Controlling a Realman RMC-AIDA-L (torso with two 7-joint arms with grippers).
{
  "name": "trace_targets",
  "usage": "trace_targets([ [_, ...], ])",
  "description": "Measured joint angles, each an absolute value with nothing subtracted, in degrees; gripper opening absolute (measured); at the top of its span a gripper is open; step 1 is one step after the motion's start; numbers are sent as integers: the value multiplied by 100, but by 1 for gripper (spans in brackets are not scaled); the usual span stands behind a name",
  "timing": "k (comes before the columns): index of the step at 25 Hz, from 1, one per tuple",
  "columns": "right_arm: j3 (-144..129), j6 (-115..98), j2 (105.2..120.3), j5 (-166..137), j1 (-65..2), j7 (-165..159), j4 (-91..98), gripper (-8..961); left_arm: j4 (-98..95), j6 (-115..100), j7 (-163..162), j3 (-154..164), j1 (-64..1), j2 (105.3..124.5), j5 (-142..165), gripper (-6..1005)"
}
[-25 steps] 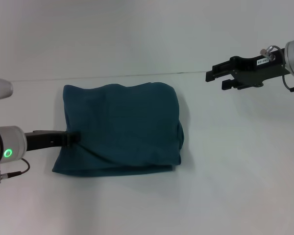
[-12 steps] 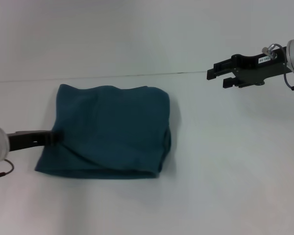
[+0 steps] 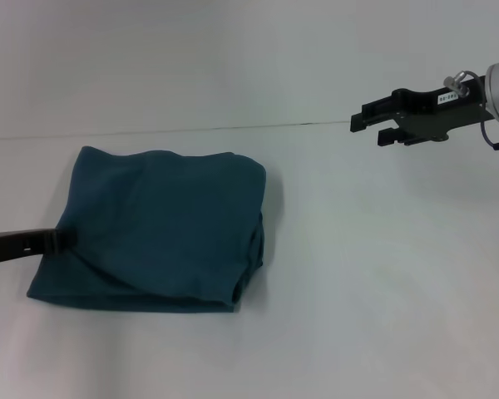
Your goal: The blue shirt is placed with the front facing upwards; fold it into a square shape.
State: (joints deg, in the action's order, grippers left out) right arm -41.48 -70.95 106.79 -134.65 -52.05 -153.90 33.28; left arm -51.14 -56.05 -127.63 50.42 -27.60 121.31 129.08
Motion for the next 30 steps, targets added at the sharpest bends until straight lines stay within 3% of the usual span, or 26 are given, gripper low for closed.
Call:
trace_targets([
  [13, -4149, -7124, 10678, -13428, -5181, -15390, 3331, 646, -5583, -5765, -12728, 5066, -2376, 12221, 12911, 133],
  [30, -4148, -7165, 10679, -13420, -5168, -15390, 3331, 647, -5523, -5996, -12573, 5106, -2408, 12221, 12911, 183],
])
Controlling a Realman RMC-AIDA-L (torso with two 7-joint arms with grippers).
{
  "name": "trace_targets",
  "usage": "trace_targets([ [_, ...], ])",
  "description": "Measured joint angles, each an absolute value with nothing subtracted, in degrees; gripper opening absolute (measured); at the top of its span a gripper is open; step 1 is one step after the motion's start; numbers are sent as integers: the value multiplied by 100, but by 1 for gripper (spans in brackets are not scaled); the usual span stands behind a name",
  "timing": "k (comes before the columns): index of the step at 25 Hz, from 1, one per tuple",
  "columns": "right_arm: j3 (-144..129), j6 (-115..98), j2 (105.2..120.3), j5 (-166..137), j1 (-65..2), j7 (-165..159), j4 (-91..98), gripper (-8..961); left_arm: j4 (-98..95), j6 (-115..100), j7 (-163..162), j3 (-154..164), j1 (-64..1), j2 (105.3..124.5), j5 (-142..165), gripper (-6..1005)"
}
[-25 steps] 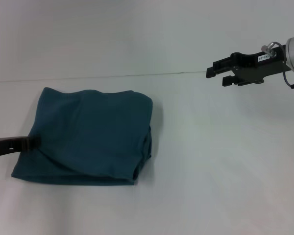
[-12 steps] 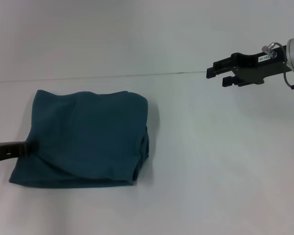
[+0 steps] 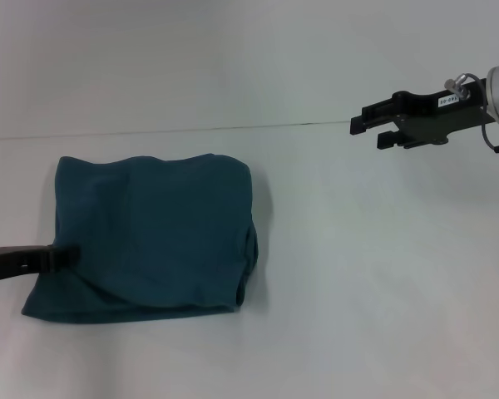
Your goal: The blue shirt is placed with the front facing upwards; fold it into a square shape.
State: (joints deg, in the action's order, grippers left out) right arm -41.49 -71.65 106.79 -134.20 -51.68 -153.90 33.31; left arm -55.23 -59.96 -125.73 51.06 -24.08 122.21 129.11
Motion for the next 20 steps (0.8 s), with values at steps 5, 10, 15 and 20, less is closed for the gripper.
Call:
trace_targets([
  [5, -4148, -7186, 10679, -13420, -5151, -15373, 3331, 647, -5566, -5986, -12574, 5081, -2408, 12219, 12911, 237],
  [10, -4148, -7219, 10679, -13420, -5127, -15344, 3331, 647, -5745, -5975, -12623, 5030, -2359, 12236, 12894, 316],
  [15, -4148, -7223, 10679, -13421, -5114, -15336, 3331, 647, -5915, -6073, -12633, 4886, -2332, 12288, 12861, 517],
  [20, -4148, -7227, 10679, -13421, -5109, -15331, 3331, 647, -5964, -6184, -12693, 4800, -2333, 12290, 12891, 648],
])
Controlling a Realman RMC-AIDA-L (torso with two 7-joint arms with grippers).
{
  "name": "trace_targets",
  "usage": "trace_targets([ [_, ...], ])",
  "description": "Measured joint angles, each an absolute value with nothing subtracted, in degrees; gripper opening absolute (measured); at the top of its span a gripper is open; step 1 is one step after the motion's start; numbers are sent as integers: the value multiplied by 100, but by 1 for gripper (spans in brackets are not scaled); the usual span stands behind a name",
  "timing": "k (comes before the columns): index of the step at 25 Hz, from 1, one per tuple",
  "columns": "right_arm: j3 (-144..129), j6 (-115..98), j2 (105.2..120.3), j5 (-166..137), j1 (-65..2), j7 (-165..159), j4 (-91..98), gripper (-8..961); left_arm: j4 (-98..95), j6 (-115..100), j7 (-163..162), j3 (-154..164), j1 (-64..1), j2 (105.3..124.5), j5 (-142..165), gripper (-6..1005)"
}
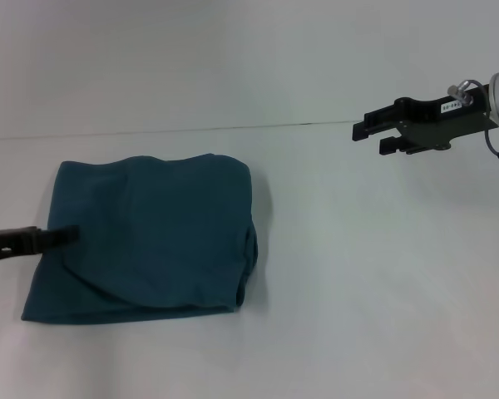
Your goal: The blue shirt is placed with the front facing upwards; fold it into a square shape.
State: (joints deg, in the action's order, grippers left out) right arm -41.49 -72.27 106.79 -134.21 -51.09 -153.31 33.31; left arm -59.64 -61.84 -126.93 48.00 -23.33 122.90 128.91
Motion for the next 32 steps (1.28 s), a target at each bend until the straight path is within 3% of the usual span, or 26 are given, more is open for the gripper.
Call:
trace_targets([
  [12, -4154, -7295, 10678, -13421, -5114, -15195, 3421, 646, -6173, -6774, -12909, 3803, -2350, 12350, 12259, 911],
  [21, -4871, -7754, 10699, -13464, -5572, -14725, 3428, 646, -5690, -7729, -12936, 3249, -2349, 12243, 10842, 906],
  [24, -5202, -7834, 10852, -13829, -5941, -14861, 3488, 646, -5467, -8022, -12988, 3245, -2435, 12192, 10729, 907],
  [32, -5223, -7330, 11047, -14677, -6296, -15432, 3521, 647, -5184, -8117, -13115, 3195, -2442, 12123, 10643, 906],
])
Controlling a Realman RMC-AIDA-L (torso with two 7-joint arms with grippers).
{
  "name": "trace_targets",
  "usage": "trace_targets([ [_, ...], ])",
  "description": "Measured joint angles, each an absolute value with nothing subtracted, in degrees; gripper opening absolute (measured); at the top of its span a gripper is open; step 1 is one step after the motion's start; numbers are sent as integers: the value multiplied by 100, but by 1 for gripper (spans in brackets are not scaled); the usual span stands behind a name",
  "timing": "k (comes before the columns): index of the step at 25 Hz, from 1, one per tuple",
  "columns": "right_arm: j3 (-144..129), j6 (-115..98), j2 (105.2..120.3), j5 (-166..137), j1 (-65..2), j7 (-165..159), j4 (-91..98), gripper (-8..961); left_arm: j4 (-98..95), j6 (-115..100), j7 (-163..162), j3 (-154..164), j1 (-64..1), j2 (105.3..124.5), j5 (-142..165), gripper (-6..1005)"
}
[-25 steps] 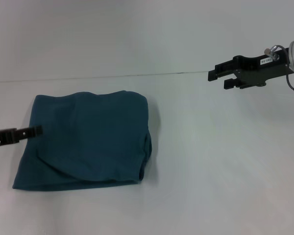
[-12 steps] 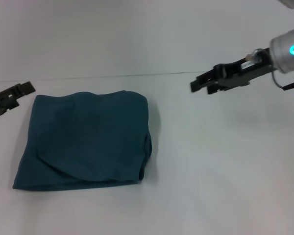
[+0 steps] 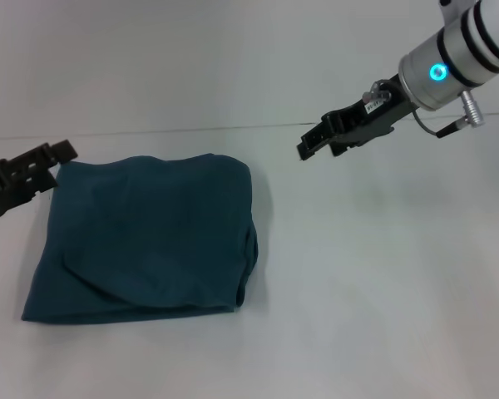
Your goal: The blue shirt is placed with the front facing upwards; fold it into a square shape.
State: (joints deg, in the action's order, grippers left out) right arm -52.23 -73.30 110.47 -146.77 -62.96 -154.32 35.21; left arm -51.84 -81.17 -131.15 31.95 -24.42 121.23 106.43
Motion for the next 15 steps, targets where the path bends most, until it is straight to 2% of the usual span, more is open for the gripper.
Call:
trace_targets([
  [10, -5110, -5933, 11129, -13488, -6158, -15493, 2336, 646, -5176, -8011, -13044, 2728, -2433, 12166, 10604, 907],
  [15, -5263, -5483, 11330, -13025, -6204, -15328, 2006, 646, -5158, -7957, -12968, 2733, -2518, 12213, 10601, 905],
])
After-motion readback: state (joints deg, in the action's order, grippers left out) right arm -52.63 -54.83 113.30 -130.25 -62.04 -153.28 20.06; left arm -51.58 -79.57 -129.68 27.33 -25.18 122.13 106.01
